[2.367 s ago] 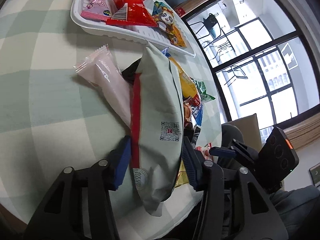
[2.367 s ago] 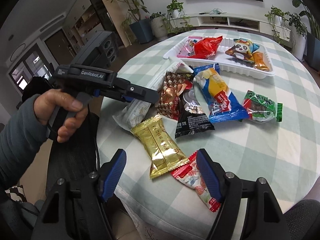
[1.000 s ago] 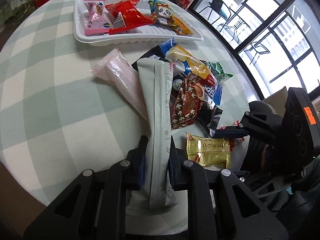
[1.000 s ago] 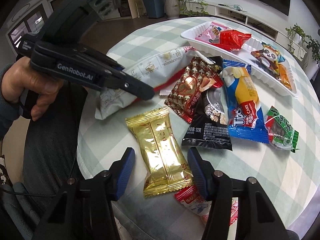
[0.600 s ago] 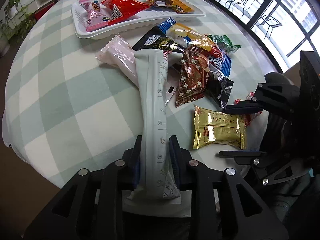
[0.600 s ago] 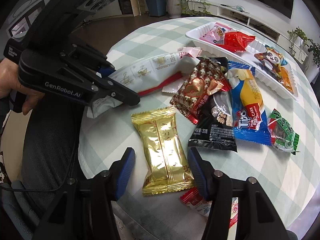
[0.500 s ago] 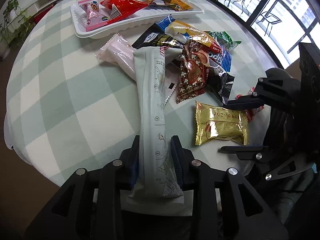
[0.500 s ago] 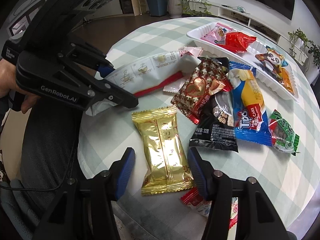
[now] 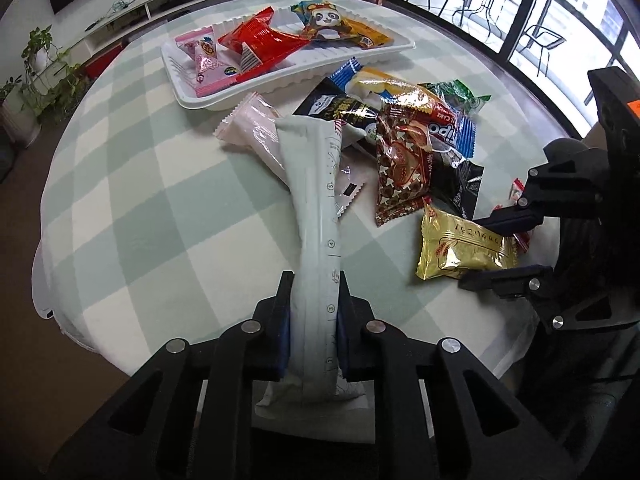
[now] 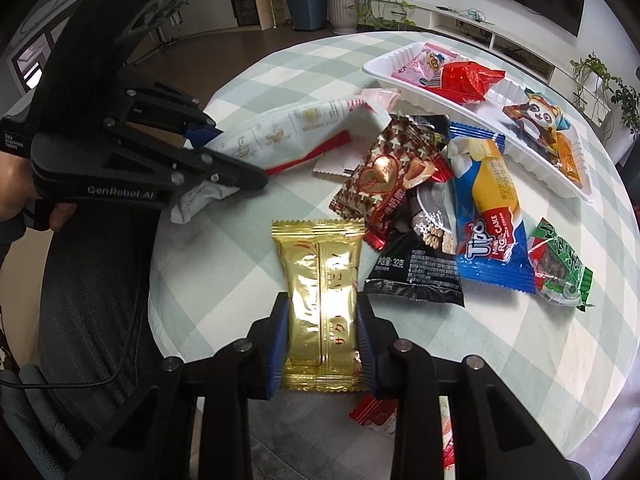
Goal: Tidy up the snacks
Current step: 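Grasp the gold wrapper with the right tool while the left tool holds the white-green bag, then carry both snacks over the tray and open both tools to drop them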
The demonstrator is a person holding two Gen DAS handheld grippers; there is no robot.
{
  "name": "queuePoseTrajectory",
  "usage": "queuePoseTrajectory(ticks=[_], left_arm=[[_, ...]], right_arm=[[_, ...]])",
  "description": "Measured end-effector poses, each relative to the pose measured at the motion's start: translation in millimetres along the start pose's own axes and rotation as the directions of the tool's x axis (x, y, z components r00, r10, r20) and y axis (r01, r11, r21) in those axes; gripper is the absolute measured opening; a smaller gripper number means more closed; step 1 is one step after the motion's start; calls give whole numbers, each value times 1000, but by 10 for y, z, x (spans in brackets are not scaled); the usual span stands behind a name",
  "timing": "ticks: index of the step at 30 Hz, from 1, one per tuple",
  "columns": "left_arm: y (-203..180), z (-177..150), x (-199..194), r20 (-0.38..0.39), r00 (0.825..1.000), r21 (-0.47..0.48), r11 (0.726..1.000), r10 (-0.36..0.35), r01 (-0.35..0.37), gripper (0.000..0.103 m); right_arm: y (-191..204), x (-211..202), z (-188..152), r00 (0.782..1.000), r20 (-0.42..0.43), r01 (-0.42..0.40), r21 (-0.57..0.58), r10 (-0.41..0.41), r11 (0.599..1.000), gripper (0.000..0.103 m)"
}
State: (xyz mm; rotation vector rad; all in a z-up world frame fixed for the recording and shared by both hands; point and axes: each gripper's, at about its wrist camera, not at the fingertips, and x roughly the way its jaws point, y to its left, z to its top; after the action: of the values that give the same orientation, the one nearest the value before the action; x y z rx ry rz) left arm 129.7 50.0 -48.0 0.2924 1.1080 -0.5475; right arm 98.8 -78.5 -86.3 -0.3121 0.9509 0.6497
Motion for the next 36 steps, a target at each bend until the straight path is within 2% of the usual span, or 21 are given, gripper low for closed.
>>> queuePoseTrajectory(ticks=[4,9,22,36], left_arm=[[-14,-15,9,-8,1000,7,1000,4,-4,15],[-13,-29,-38,18,1000,-9,1000,-12,12,15],[107,-79,-173,80,995,-97,992,-67,74,15],[161,6,-413,197,971,-187,967,-136,173,15]], right_arm=[[7,-14,-17,1000,9,-4,7,4,1000,33],[-4,-42,-46,1000,20,-16,26,15,1000,33],[-46,-206,-73,995,79,-65,86,58,994,33],[-361,-476,-97,982,172,-114,213,78,970,33]])
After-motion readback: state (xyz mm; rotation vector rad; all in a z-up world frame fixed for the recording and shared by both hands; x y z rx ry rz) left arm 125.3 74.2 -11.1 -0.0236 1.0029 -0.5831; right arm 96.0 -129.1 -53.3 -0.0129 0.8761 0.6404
